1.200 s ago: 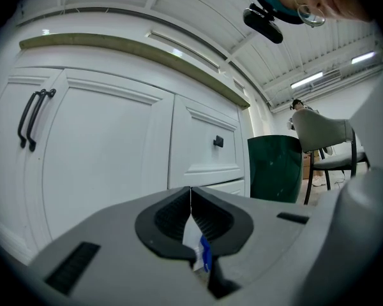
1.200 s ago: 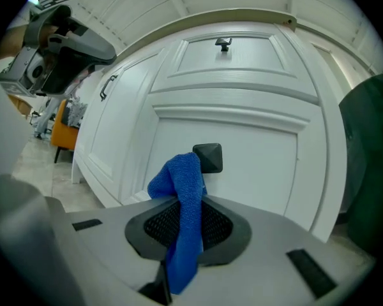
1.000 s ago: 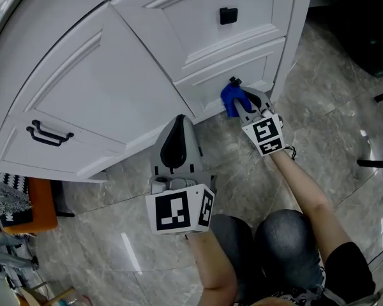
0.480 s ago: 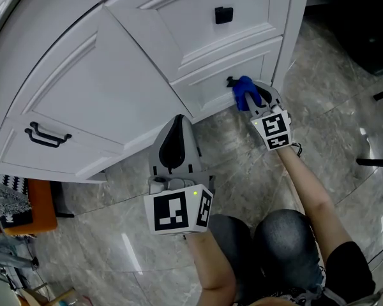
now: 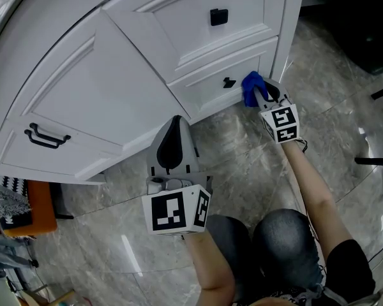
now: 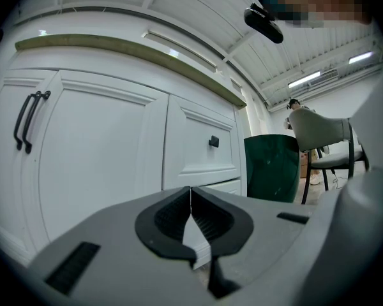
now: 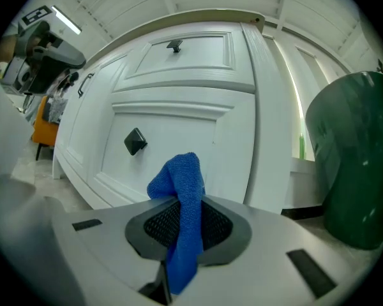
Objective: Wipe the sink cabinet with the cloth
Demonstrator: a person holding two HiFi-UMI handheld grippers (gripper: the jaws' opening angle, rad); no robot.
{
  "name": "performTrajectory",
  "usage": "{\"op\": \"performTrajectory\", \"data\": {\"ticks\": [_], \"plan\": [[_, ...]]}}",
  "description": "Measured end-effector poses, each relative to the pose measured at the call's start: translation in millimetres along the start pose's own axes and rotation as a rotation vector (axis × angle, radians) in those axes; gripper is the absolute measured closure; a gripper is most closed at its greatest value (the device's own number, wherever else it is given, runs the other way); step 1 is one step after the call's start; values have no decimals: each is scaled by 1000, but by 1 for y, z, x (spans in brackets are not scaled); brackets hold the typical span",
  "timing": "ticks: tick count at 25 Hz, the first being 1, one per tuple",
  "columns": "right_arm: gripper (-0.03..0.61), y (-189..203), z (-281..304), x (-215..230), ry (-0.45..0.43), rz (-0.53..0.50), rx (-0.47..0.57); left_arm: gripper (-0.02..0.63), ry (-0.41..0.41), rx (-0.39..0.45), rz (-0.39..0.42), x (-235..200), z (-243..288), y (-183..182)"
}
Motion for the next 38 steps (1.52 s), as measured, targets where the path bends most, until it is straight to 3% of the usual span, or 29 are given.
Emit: {"op": "performTrajectory", "data": {"ticks": [6, 12, 15, 18, 21, 25, 32, 38], "plan": [[518, 1, -4, 3, 32, 11, -1, 607, -3, 4, 3, -2, -3, -3], [518, 13, -17, 29, 176, 73, -64, 607, 2, 11, -10, -2, -3, -2], [518, 21, -21, 53, 279, 179, -93, 607, 12, 18, -19, -1, -1, -2], [518, 19, -18, 56, 237, 134, -129, 607, 19, 22, -31, 1, 2, 1], [518, 2, -23, 58, 196, 158, -130, 607, 39, 20, -41, 5, 4, 3], [518, -78, -33, 79, 144, 127, -30, 607, 69, 7, -46, 12, 4, 4], [518, -276, -26, 139, 200, -66, 257, 607, 125, 8, -60, 24, 15, 13], [518, -365, -5, 150, 223, -183, 324, 607, 150, 4, -64, 26, 16, 13]]}}
Point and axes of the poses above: the fingertips, and each gripper's own axes: z forward along the fingers, x to its right, y out of its underside, the point moved 7 cm from there along -z, backward along the fingers, and after that the axes turned 15 degrees about x, right-handed, at the moved point
